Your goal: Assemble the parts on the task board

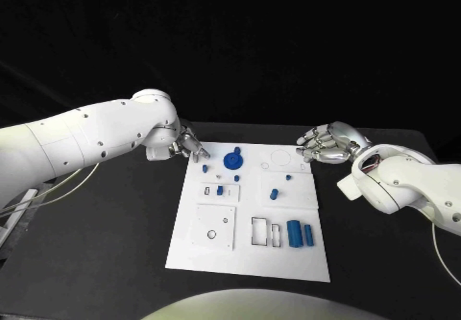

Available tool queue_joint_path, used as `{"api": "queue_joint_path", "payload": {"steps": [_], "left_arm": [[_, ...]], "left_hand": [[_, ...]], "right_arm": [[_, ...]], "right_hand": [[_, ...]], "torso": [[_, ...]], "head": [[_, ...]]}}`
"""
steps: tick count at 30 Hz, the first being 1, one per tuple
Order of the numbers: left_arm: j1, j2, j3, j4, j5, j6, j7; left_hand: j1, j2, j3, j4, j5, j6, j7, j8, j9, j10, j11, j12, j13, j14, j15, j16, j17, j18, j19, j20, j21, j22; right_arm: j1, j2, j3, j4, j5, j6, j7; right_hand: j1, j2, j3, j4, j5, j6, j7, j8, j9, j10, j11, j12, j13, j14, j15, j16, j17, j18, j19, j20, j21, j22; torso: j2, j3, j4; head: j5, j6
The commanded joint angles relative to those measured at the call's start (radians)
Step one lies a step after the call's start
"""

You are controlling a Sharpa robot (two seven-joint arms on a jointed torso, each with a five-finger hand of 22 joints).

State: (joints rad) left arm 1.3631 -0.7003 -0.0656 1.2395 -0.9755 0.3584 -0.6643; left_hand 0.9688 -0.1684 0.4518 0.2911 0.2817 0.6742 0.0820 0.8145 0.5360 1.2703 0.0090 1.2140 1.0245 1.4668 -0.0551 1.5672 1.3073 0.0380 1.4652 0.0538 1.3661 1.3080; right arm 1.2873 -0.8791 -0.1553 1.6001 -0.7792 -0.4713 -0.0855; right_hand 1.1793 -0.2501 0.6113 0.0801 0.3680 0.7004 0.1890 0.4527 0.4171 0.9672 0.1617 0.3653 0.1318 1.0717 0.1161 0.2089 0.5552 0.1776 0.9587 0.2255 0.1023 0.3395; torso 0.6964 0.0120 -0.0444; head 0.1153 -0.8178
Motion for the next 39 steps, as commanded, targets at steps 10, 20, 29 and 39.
{"api": "queue_joint_path", "payload": {"steps": [10,20,29,39], "left_arm": [[-0.009,0.025,-0.009,-0.023,0.027,0.074,0.001],[-0.021,0.035,-0.010,-0.029,0.030,0.080,-0.004],[-0.026,0.038,-0.010,-0.030,0.034,0.049,0.005],[-0.027,0.038,-0.009,-0.026,0.046,0.027,0.015]], "left_hand": [[0.010,0.007,-0.022,0.000,-0.009,-0.005,0.005,-0.013,-0.006,-0.013,0.000,-0.011,-0.008,0.104,0.006,0.004,0.263,0.007,0.010,0.006,-0.014,0.202],[0.051,0.038,-0.034,-0.004,0.025,0.000,0.007,-0.016,-0.011,-0.015,0.002,-0.007,-0.007,0.104,0.008,0.004,0.263,0.007,0.009,0.009,-0.015,0.202],[0.132,0.081,-0.013,-0.011,0.003,0.011,0.001,-0.008,-0.012,-0.015,-0.003,-0.001,-0.007,0.104,0.005,0.004,0.263,0.007,0.010,0.007,-0.015,0.203],[0.163,0.091,0.009,-0.013,-0.034,0.012,-0.002,-0.003,-0.012,-0.013,-0.005,0.004,-0.005,0.104,0.003,0.004,0.263,0.007,0.010,0.006,-0.015,0.203]], "right_arm": [[-0.001,0.004,0.000,0.000,0.006,0.009,0.012],[-0.001,0.006,0.000,-0.001,0.011,0.015,0.012],[-0.001,0.005,0.000,0.000,0.012,0.020,0.012],[-0.001,0.005,0.000,-0.002,0.011,0.037,0.000]], "right_hand": [[-0.003,0.002,-0.004,-0.002,0.003,-0.007,0.035,0.006,-0.002,-0.008,0.002,0.003,-0.002,-0.007,0.000,-0.007,-0.002,0.004,-0.001,0.005,-0.006,-0.003],[-0.003,0.003,-0.004,-0.002,0.003,-0.007,0.035,0.006,-0.002,-0.008,0.002,0.003,-0.002,-0.008,0.000,-0.008,-0.002,0.004,-0.001,0.005,-0.006,-0.003],[-0.003,0.004,-0.004,-0.002,0.004,-0.008,0.035,0.006,-0.002,-0.009,0.002,0.003,-0.003,-0.008,0.001,-0.009,-0.002,0.004,-0.002,0.006,-0.007,-0.004],[-0.004,0.006,-0.003,0.000,0.004,-0.008,0.035,0.007,-0.003,-0.009,0.002,0.003,-0.004,-0.009,0.001,-0.010,-0.003,0.004,-0.002,0.006,-0.009,-0.006]], "torso": [[-0.001,0.0008,0.0004],[-0.001,0.0008,0.0014],[-0.001,0.0005,0.0013],[-0.001,0.0008,0.0013]], "head": [[0.001,-0.003],[0.001,-0.004],[0.001,-0.006],[0.000,-0.008]]}}
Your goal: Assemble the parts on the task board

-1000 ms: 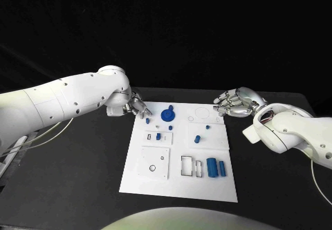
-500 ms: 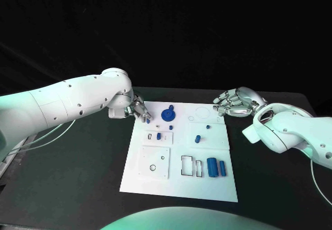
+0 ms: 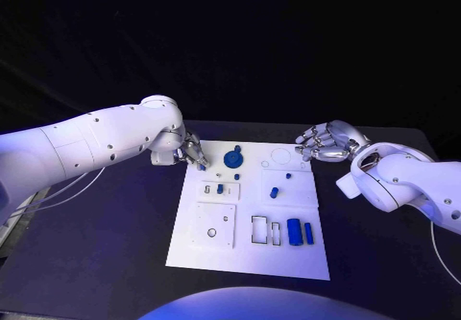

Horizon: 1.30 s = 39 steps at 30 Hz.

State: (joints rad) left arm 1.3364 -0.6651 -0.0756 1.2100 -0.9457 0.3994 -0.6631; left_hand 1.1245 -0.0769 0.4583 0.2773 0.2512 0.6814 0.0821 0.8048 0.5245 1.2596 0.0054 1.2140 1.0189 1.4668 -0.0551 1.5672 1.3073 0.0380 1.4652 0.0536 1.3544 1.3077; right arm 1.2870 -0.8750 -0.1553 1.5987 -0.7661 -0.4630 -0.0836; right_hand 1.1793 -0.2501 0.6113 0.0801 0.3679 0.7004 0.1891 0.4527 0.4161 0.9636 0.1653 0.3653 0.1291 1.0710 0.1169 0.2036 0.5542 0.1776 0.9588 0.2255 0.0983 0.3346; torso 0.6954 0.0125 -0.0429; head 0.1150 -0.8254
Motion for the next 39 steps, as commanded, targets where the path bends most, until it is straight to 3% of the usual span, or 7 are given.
{"api": "queue_joint_path", "payload": {"steps": [1,7,8,10,18,32,39], "left_arm": [[0.000,0.003,0.001,0.003,0.018,-0.015,0.014],[0.000,0.001,0.001,0.005,0.040,-0.019,0.015],[0.000,0.000,0.001,0.006,0.045,-0.020,0.015],[0.000,-0.003,0.001,0.008,0.052,-0.023,0.015],[0.000,-0.019,0.003,0.029,0.088,-0.027,0.013],[-0.001,-0.098,0.004,0.159,0.106,-0.100,0.011],[-0.018,-0.154,0.004,0.250,0.045,-0.189,0.027]], "left_hand": [[0.007,0.000,0.003,0.001,-0.003,0.005,-0.002,0.007,0.000,-0.002,-0.002,0.004,0.001,0.104,0.003,0.004,0.263,0.007,0.010,0.006,-0.004,0.203],[0.050,0.008,0.050,-0.012,-0.043,0.027,-0.017,0.055,0.020,-0.003,-0.013,0.004,-0.004,0.104,-0.006,0.004,0.263,0.008,0.010,-0.001,-0.005,0.203],[0.074,0.017,0.103,-0.024,-0.119,0.024,-0.024,0.077,0.029,-0.002,-0.018,0.005,-0.004,0.104,-0.011,0.004,0.263,0.008,0.010,-0.006,-0.005,0.203],[0.081,0.006,0.193,-0.043,-0.168,0.016,-0.025,0.108,0.040,0.000,-0.021,0.007,-0.004,0.104,-0.013,0.004,0.263,0.007,0.011,-0.009,-0.005,0.203],[0.044,-0.015,0.382,-0.121,-0.193,0.016,-0.034,0.203,0.070,0.024,-0.027,0.027,0.013,0.104,-0.019,0.004,0.263,0.007,0.012,-0.015,-0.003,0.204],[0.027,-0.022,0.417,-0.145,-0.194,0.020,-0.036,0.222,0.072,0.041,-0.028,0.044,0.035,0.104,-0.020,0.004,0.263,0.006,0.014,-0.016,0.000,0.205],[0.020,-0.028,0.429,-0.151,-0.199,0.024,-0.038,0.227,0.071,0.051,-0.030,0.054,0.047,0.104,-0.021,0.004,0.263,0.005,0.017,-0.017,0.006,0.206]], "right_arm": [[0.000,0.001,0.000,-0.001,-0.002,0.032,-0.005],[0.000,0.002,0.000,-0.003,-0.002,0.048,-0.015],[-0.001,0.002,0.000,-0.003,-0.002,0.049,-0.015],[-0.001,0.002,0.000,-0.003,-0.002,0.051,-0.017],[-0.001,0.002,-0.001,-0.004,-0.002,0.058,-0.019],[-0.001,0.002,-0.002,-0.006,-0.002,0.065,-0.021],[-0.003,0.000,-0.002,-0.005,-0.003,0.064,-0.020]], "right_hand": [[-0.005,0.006,-0.004,0.000,0.004,-0.008,0.036,0.007,-0.002,-0.006,-0.001,0.003,-0.002,-0.009,0.001,-0.005,-0.002,0.004,-0.002,0.007,-0.005,-0.002],[-0.008,0.007,-0.005,0.002,0.004,-0.009,0.036,0.009,-0.004,-0.008,0.000,0.005,-0.006,-0.012,0.004,-0.009,-0.003,0.003,-0.012,0.010,-0.015,-0.010],[-0.008,0.007,-0.006,0.002,0.004,-0.010,0.036,0.009,-0.004,-0.008,0.000,0.005,-0.006,-0.012,0.004,-0.009,-0.003,0.003,-0.013,0.010,-0.015,-0.011],[-0.008,0.007,-0.006,0.002,0.004,-0.010,0.036,0.009,-0.004,-0.008,0.000,0.005,-0.006,-0.012,0.004,-0.009,-0.003,0.003,-0.013,0.010,-0.015,-0.011],[-0.009,0.007,-0.006,0.003,0.003,-0.010,0.037,0.010,-0.004,-0.009,0.001,0.005,-0.007,-0.013,0.004,-0.010,-0.003,0.004,-0.014,0.011,-0.017,-0.012],[-0.009,0.007,-0.007,0.003,0.003,-0.010,0.037,0.010,-0.005,-0.009,0.001,0.006,-0.007,-0.014,0.005,-0.011,-0.003,0.004,-0.015,0.011,-0.018,-0.013],[-0.009,0.007,-0.007,0.003,0.003,-0.010,0.037,0.010,-0.005,-0.009,0.001,0.006,-0.007,-0.014,0.005,-0.011,-0.003,0.004,-0.015,0.011,-0.018,-0.013]], "torso": [[0.000,0.0004,-0.0002],[0.000,0.0002,0.0004],[0.000,0.0002,0.0004],[0.000,0.0002,-0.0003],[0.000,0.0004,0.0000],[-0.001,0.0001,0.0019],[-0.002,-0.0019,0.0045]], "head": [[0.000,-0.001],[0.001,-0.002],[0.001,-0.002],[0.001,-0.001],[0.002,-0.002],[0.003,0.001],[0.006,-0.004]]}}
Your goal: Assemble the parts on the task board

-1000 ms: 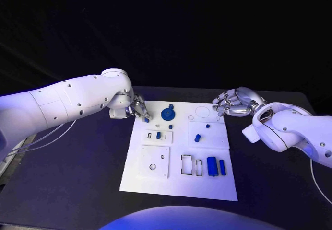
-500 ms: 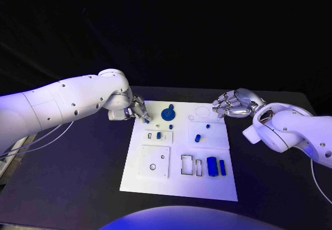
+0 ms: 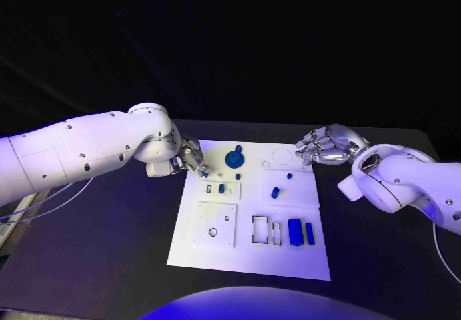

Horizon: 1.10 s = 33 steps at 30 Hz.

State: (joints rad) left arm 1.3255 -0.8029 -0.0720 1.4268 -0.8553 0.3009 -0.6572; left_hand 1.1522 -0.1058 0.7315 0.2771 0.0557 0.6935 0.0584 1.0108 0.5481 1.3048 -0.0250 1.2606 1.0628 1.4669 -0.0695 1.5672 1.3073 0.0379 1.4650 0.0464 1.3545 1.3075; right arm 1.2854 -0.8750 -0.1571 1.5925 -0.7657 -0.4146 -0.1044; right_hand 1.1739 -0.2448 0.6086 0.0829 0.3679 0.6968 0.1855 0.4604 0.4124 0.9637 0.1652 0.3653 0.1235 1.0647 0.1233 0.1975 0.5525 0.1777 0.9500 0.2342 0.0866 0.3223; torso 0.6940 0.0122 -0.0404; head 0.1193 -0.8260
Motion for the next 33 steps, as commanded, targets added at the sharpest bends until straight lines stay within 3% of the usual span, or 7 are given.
{"api": "queue_joint_path", "payload": {"steps": [1,6,10,12,14,23,33], "left_arm": [[-0.009,-0.021,0.000,0.042,-0.052,-0.098,0.023],[-0.027,-0.056,0.000,0.105,-0.108,-0.154,0.032],[-0.039,-0.069,0.000,0.138,-0.132,-0.176,0.033],[-0.044,-0.072,0.000,0.148,-0.141,-0.183,0.032],[-0.048,-0.072,0.000,0.153,-0.145,-0.186,0.030],[-0.053,-0.069,0.000,0.165,-0.150,-0.149,0.006],[-0.056,-0.060,-0.001,0.162,-0.148,-0.094,-0.007]], "left_hand": [[-0.009,0.000,0.158,-0.152,-0.003,0.013,-0.015,0.023,0.048,0.008,0.000,0.009,0.005,0.104,-0.007,0.004,0.263,0.005,0.017,-0.010,0.006,0.206],[-0.014,-0.005,0.167,-0.154,-0.005,0.016,-0.016,0.026,0.046,0.012,-0.001,0.013,0.009,0.104,-0.008,0.004,0.263,0.005,0.019,-0.011,0.009,0.207],[-0.016,-0.006,0.171,-0.155,-0.006,0.017,-0.016,0.027,0.046,0.014,-0.001,0.015,0.012,0.104,-0.009,0.004,0.263,0.004,0.019,-0.011,0.011,0.208],[-0.016,-0.007,0.172,-0.155,-0.006,0.018,-0.017,0.027,0.046,0.015,-0.002,0.016,0.013,0.104,-0.009,0.004,0.263,0.004,0.020,-0.011,0.012,0.208],[-0.017,-0.008,0.174,-0.155,-0.006,0.018,-0.017,0.028,0.045,0.016,-0.002,0.016,0.014,0.104,-0.010,0.004,0.263,0.004,0.020,-0.012,0.011,0.208],[-0.023,-0.010,0.180,-0.155,-0.006,0.022,-0.018,0.031,0.044,0.018,-0.003,0.018,0.016,0.104,-0.011,0.004,0.263,0.004,0.019,-0.013,0.011,0.208],[-0.026,-0.013,0.182,-0.155,-0.006,0.023,-0.018,0.032,0.044,0.020,-0.003,0.019,0.018,0.104,-0.011,0.004,0.263,0.004,0.021,-0.013,0.015,0.209]], "right_arm": [[-0.001,-0.001,0.000,0.001,-0.003,0.015,0.001],[-0.004,0.000,0.000,0.000,-0.003,0.016,0.002],[-0.006,0.000,0.000,-0.001,-0.003,0.017,0.003],[-0.007,0.000,0.000,-0.001,-0.003,0.019,0.002],[-0.008,0.000,0.000,-0.001,-0.003,0.020,0.002],[-0.009,0.000,-0.001,-0.001,-0.004,0.026,-0.002],[-0.009,-0.001,-0.001,0.000,-0.004,0.027,-0.003]], "right_hand": [[-0.004,0.001,-0.004,0.000,0.003,-0.006,0.040,0.002,-0.001,-0.009,0.001,0.006,-0.001,-0.007,-0.002,-0.005,-0.001,0.004,-0.006,0.002,-0.006,-0.001],[-0.004,0.001,-0.005,0.000,0.003,-0.007,0.041,0.003,-0.002,-0.010,0.001,0.007,-0.002,-0.008,-0.001,-0.006,-0.002,0.004,-0.007,0.003,-0.008,-0.003],[-0.004,0.001,-0.005,0.000,0.003,-0.007,0.041,0.003,-0.002,-0.010,0.001,0.007,-0.002,-0.008,-0.001,-0.006,-0.002,0.004,-0.007,0.003,-0.008,-0.003],[-0.004,0.001,-0.005,0.000,0.003,-0.007,0.041,0.003,-0.002,-0.010,0.001,0.007,-0.002,-0.008,-0.001,-0.006,-0.002,0.004,-0.007,0.003,-0.008,-0.003],[-0.004,0.002,-0.005,0.000,0.003,-0.007,0.041,0.004,-0.002,-0.010,0.001,0.007,-0.003,-0.009,-0.001,-0.006,-0.002,0.004,-0.008,0.003,-0.008,-0.004],[-0.005,0.002,-0.005,0.001,0.003,-0.007,0.041,0.004,-0.002,-0.010,0.002,0.008,-0.004,-0.012,0.000,-0.009,-0.003,0.004,-0.009,0.004,-0.010,-0.006],[-0.005,0.002,-0.005,0.001,0.003,-0.007,0.041,0.004,-0.002,-0.010,0.002,0.008,-0.004,-0.012,0.000,-0.009,-0.003,0.004,-0.009,0.004,-0.010,-0.006]], "torso": [[-0.001,-0.0013,0.0021],[-0.002,-0.0030,0.0041],[-0.002,-0.0067,0.0054],[-0.002,-0.0063,0.0049],[-0.001,-0.0030,0.0032],[-0.001,-0.0007,0.0019],[-0.002,-0.0011,0.0017]], "head": [[0.002,-0.003],[0.004,-0.003],[0.004,-0.005],[0.006,-0.007],[0.008,-0.008],[0.006,-0.015],[0.003,-0.018]]}}
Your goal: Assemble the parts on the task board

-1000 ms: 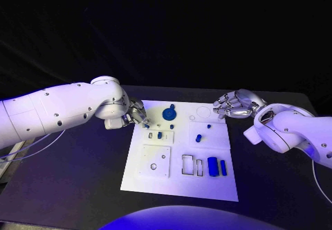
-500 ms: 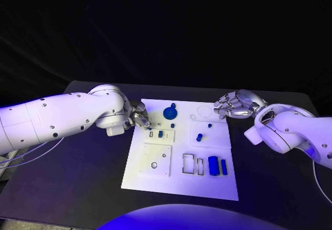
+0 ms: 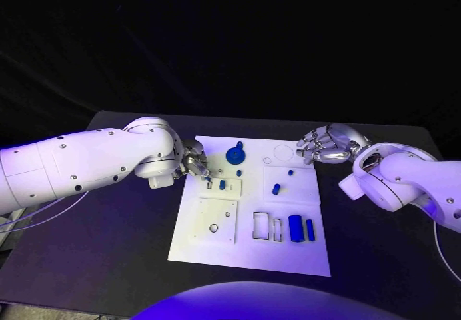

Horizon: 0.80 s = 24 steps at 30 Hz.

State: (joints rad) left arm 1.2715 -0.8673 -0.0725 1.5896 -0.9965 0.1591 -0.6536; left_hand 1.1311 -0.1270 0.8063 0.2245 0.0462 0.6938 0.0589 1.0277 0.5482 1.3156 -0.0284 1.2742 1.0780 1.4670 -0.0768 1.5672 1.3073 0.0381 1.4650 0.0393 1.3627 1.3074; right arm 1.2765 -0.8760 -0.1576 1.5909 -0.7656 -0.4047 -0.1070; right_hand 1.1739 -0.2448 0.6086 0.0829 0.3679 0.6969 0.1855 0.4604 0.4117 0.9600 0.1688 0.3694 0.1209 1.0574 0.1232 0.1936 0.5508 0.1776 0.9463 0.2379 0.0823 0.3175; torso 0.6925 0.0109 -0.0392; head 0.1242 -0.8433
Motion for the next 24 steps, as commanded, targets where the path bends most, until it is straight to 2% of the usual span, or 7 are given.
{"api": "queue_joint_path", "payload": {"steps": [1,8,24], "left_arm": [[-0.003,0.005,0.000,-0.002,-0.008,0.051,-0.011],[-0.013,0.013,0.000,-0.009,-0.013,0.053,-0.015],[-0.019,0.023,-0.001,-0.016,-0.017,0.061,-0.015]], "left_hand": [[-0.006,0.008,0.107,-0.103,0.004,0.022,-0.019,0.015,0.044,0.009,0.000,0.006,0.003,0.104,-0.004,0.004,0.263,0.004,0.021,-0.006,0.006,0.208],[-0.007,0.007,0.107,-0.102,0.004,0.021,-0.019,0.015,0.043,0.009,0.000,0.006,0.002,0.104,-0.004,0.004,0.263,0.004,0.021,-0.006,0.006,0.208],[-0.018,0.002,0.106,-0.099,0.004,0.020,-0.019,0.018,0.042,0.009,0.000,0.008,0.003,0.104,-0.004,0.004,0.263,0.003,0.021,-0.007,0.007,0.209]], "right_arm": [[-0.001,0.000,0.000,0.001,-0.004,0.017,-0.001],[-0.001,-0.001,0.000,0.002,-0.004,0.017,0.000],[-0.001,0.000,0.000,0.002,-0.004,0.018,0.000]], "right_hand": [[-0.005,0.002,-0.005,0.001,0.003,-0.007,0.041,0.004,-0.002,-0.006,-0.002,0.003,-0.001,-0.005,0.000,-0.005,-0.001,0.004,-0.006,0.001,-0.006,-0.001],[-0.005,0.003,-0.005,0.001,0.003,-0.007,0.041,0.005,-0.002,-0.006,-0.002,0.004,-0.002,-0.006,0.000,-0.006,-0.001,0.004,-0.007,0.001,-0.007,-0.002],[-0.005,0.003,-0.005,0.001,0.003,-0.007,0.041,0.005,-0.002,-0.006,-0.002,0.004,-0.002,-0.006,0.000,-0.006,-0.001,0.004,-0.007,0.001,-0.007,-0.002]], "torso": [[-0.001,0.0005,0.0006],[0.000,-0.0004,0.0007],[0.001,-0.0005,0.0014]], "head": [[-0.002,-0.001],[-0.002,0.000],[-0.002,-0.005]]}}
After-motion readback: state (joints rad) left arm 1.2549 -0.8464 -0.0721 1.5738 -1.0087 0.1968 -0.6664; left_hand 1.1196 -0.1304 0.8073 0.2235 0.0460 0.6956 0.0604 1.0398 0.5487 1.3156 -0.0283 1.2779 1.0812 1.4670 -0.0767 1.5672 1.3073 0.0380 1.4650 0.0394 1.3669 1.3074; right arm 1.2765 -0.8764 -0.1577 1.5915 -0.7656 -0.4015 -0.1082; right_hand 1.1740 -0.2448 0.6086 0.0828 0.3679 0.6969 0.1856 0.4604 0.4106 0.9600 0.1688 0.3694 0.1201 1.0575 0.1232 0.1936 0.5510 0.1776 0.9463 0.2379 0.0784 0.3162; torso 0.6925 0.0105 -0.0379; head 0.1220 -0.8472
